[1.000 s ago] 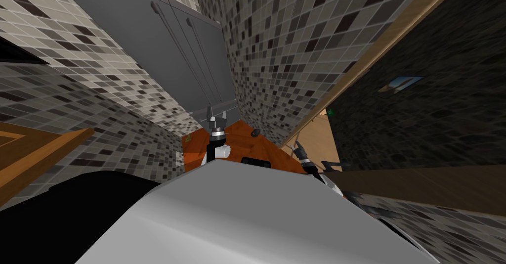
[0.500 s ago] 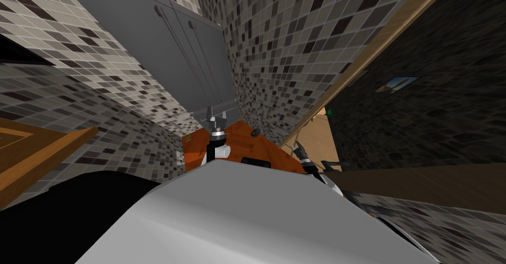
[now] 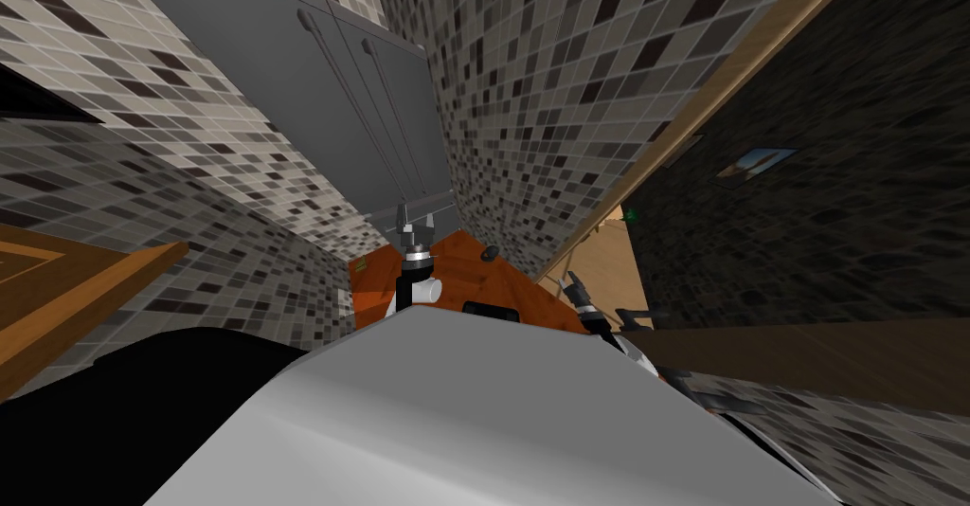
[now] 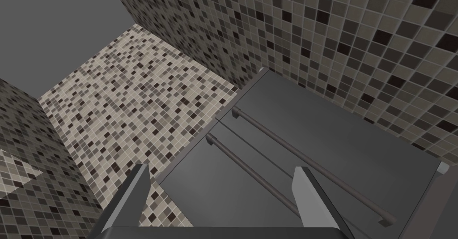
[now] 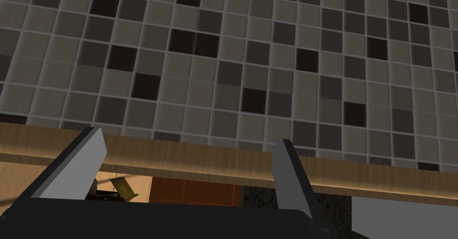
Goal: Pull the door open
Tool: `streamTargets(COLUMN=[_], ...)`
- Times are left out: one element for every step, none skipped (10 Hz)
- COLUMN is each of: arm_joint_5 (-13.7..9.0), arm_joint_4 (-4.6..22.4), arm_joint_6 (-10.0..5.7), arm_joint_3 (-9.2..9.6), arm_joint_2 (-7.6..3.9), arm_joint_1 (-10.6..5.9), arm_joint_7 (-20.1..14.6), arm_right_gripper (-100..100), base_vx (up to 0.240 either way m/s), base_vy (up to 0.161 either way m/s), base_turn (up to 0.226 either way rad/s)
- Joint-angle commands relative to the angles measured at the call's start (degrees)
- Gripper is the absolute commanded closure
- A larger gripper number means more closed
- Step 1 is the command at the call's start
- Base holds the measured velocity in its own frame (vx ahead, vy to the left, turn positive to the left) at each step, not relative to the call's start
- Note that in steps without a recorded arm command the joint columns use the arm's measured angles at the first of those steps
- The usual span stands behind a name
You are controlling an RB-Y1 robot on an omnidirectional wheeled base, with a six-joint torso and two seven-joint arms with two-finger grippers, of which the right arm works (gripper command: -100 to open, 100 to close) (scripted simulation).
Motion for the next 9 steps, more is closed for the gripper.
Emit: streamTargets(arm_joint_5=[-0.06, -0.06, -0.06, -0.06, -0.48, -0.48, -0.48, -0.48, -0.48], arm_joint_4=[-0.06, -0.06, -0.06, -0.06, 0.49, 0.49, 0.49, 0.49, 0.49], arm_joint_6=[0.27, 0.27, 0.27, 0.27, 0.05, 0.05, 0.05, 0.05, 0.05], arm_joint_3=[-0.64, -0.64, -0.64, -0.64, -0.73, -0.73, -0.73, -0.73, -0.73], arm_joint_2=[-1.86, -1.86, -1.86, -1.86, -1.99, -1.99, -1.99, -1.99, -1.99], arm_joint_1=[0.26, 0.26, 0.26, 0.26, 0.22, 0.22, 0.22, 0.22, 0.22], arm_joint_7=[-0.10, -0.10, -0.10, -0.10, -0.08, -0.08, -0.08, -0.08, -0.08], arm_right_gripper=[-100, -100, -100, -100, -100, -100, -100, -100, -100], base_vx=[0.002, 0.002, 0.001, 0.000, -0.038, -0.042, -0.012, 0.000, 0.008], base_vy=[-0.006, 0.006, 0.012, -0.001, -0.017, -0.006, 0.000, 0.008, 0.013], base_turn=[-0.005, 0.010, 0.001, -0.010, 0.017, 0.006, -0.007, -0.007, -0.002])
